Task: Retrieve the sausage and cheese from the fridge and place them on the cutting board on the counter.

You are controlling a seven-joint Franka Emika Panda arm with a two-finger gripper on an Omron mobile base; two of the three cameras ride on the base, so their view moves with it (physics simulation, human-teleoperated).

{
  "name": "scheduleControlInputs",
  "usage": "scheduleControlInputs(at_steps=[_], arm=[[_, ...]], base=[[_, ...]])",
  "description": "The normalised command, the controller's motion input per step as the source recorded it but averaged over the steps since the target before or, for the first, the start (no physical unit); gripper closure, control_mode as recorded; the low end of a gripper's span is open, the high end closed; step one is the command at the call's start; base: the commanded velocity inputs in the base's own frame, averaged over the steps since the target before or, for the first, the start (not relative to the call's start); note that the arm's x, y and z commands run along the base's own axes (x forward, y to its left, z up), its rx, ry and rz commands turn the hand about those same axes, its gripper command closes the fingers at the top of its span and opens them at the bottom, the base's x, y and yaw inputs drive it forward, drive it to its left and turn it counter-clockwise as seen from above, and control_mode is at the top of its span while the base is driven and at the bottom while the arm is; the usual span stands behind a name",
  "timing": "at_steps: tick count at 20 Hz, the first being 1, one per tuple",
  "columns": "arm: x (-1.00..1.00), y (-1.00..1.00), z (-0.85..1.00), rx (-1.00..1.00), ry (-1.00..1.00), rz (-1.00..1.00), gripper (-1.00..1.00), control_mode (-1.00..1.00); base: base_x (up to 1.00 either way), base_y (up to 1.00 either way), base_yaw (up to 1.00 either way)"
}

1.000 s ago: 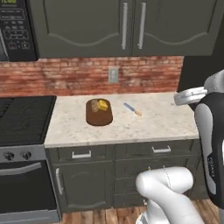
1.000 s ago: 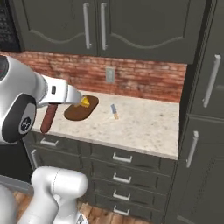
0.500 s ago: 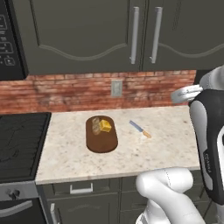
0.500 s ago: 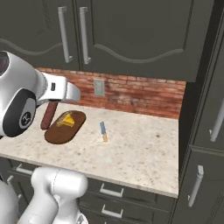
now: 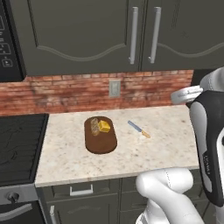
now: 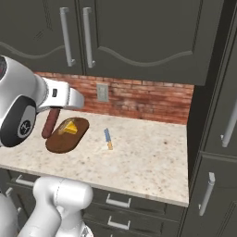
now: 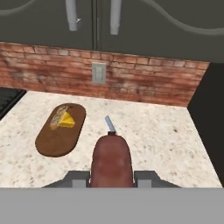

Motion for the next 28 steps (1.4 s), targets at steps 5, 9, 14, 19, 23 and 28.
scheduleControlInputs(at_steps=[5, 9, 14, 19, 23, 28], arm=[[0.45, 0.29, -0.54, 0.00, 0.06, 0.13, 1.00, -1.00], [0.53, 0.60, -0.55, 0.00, 0.15, 0.25, 1.00, -1.00], [0.26, 0.81, -0.45, -0.01, 0.21, 0.22, 1.00, -1.00], [0.32, 0.69, -0.30, 0.00, 0.27, 0.20, 1.00, -1.00], [0.41, 0.42, -0.46, -0.06, 0.23, 0.21, 1.00, -1.00], [0.50, 0.30, -0.70, -0.15, 0.11, 0.25, 1.00, -1.00]], base=[[0.00, 0.00, 0.00], [0.00, 0.00, 0.00], [0.00, 0.00, 0.00], [0.00, 0.00, 0.00], [0.00, 0.00, 0.00], [0.00, 0.00, 0.00]])
